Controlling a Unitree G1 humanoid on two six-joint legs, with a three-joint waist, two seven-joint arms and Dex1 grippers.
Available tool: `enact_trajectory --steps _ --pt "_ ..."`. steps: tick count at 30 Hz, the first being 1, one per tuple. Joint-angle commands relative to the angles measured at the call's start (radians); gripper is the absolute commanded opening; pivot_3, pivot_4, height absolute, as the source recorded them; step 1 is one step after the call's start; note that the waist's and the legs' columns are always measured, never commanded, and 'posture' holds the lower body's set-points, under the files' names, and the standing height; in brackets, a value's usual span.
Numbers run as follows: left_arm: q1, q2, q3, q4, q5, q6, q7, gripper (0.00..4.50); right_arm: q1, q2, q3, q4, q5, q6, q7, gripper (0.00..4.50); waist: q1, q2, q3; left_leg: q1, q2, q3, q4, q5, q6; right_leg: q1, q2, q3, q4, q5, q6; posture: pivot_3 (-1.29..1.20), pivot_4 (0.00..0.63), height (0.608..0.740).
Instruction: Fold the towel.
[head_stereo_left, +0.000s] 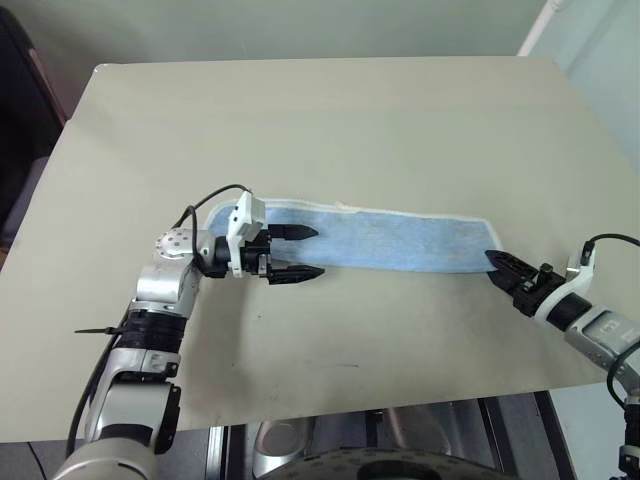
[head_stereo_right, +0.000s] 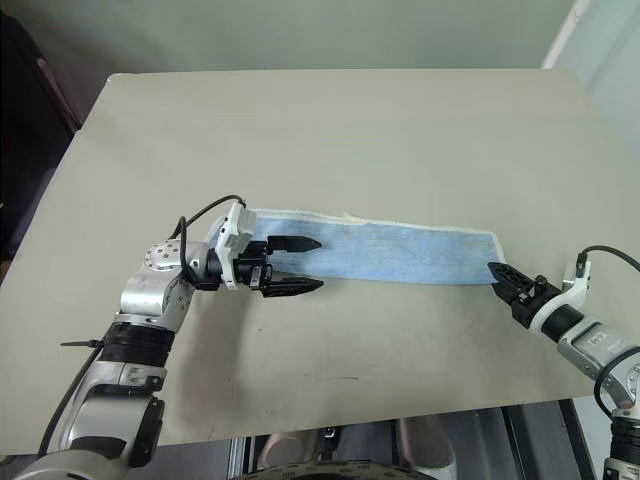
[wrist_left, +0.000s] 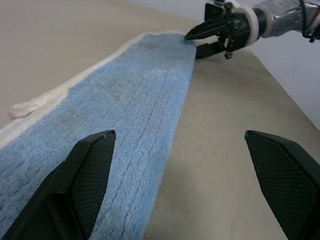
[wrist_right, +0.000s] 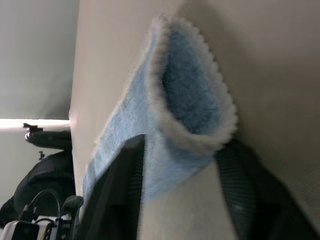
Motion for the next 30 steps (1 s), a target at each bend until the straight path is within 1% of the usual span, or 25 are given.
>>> enact_trajectory --steps 1,3,8,10,15,21,25,28,30 --pt "-0.031 0.016 0.010 0.012 0.004 -0.035 -0.007 4.50 0.006 0.008 -0.037 -0.019 0.004 -0.015 0.016 0.67 0.000 0.000 0.000 0.000 0.000 0.000 0.000 -0.001 0.000 0.000 0.000 0.000 0.000 0.000 0.000 0.00 0.150 0.740" --pt "-0.030 0.025 0.003 0.019 0.008 -0.046 -0.024 4.50 0.012 0.015 -0.039 -0.021 -0.003 -0.020 0.018 0.02 0.000 0.000 0.000 0.000 0.000 0.000 0.000 -0.001 0.000 0.000 0.000 0.000 0.000 0.000 0.002 0.00 0.150 0.740" --pt "-0.040 0.038 0.008 0.047 0.018 -0.076 -0.039 4.50 0.052 0.020 -0.054 -0.008 -0.069 -0.022 0.064 0.02 0.001 0.000 0.000 0.000 0.000 0.000 0.000 -0.003 0.001 0.001 0.000 0.000 -0.001 -0.001 0.003 0.00 0.150 0.740" --pt "-0.048 0.042 0.014 0.060 0.019 -0.085 -0.035 4.50 0.095 0.008 -0.087 0.020 -0.096 -0.021 0.104 0.02 0.005 -0.001 -0.001 0.000 0.000 0.000 0.001 -0.003 0.002 0.002 0.000 0.000 -0.002 -0.003 0.000 0.00 0.150 0.740" --pt "-0.045 0.042 0.014 0.052 0.011 -0.086 -0.027 4.50 0.147 -0.040 -0.166 0.066 -0.117 -0.012 0.177 0.02 0.026 -0.001 -0.001 0.000 -0.001 -0.001 0.001 -0.004 0.004 0.004 -0.001 0.000 -0.006 -0.004 0.001 0.00 0.150 0.740" --pt "-0.061 0.032 0.028 0.033 -0.022 -0.050 -0.016 4.50 0.192 -0.103 -0.238 0.092 -0.143 0.030 0.262 0.02 0.036 0.000 -0.001 -0.001 -0.008 0.001 0.001 -0.010 0.010 0.005 -0.010 -0.002 -0.009 -0.006 0.005 0.00 0.150 0.740" --pt "-0.082 0.025 0.041 0.029 -0.052 -0.015 -0.009 4.50 0.199 -0.128 -0.273 0.103 -0.168 0.047 0.292 0.02 0.034 0.000 -0.001 -0.001 -0.009 0.001 0.001 -0.013 0.010 0.005 -0.010 -0.002 -0.009 -0.008 0.008 0.00 0.150 0.740" --pt "-0.094 0.019 0.041 0.030 -0.056 -0.008 -0.002 4.50 0.206 -0.159 -0.301 0.108 -0.211 0.059 0.324 0.02 0.034 0.003 -0.001 -0.001 -0.009 0.001 0.001 -0.013 0.010 0.005 -0.010 -0.002 -0.008 -0.005 0.013 0.00 0.150 0.740" --pt "-0.095 0.017 0.038 0.029 -0.054 -0.009 0.000 4.50 0.204 -0.171 -0.316 0.107 -0.221 0.070 0.337 0.02 0.034 0.004 -0.001 0.000 -0.009 0.001 0.000 -0.013 0.010 0.005 -0.010 -0.002 -0.008 -0.005 0.013 0.00 0.150 0.740"
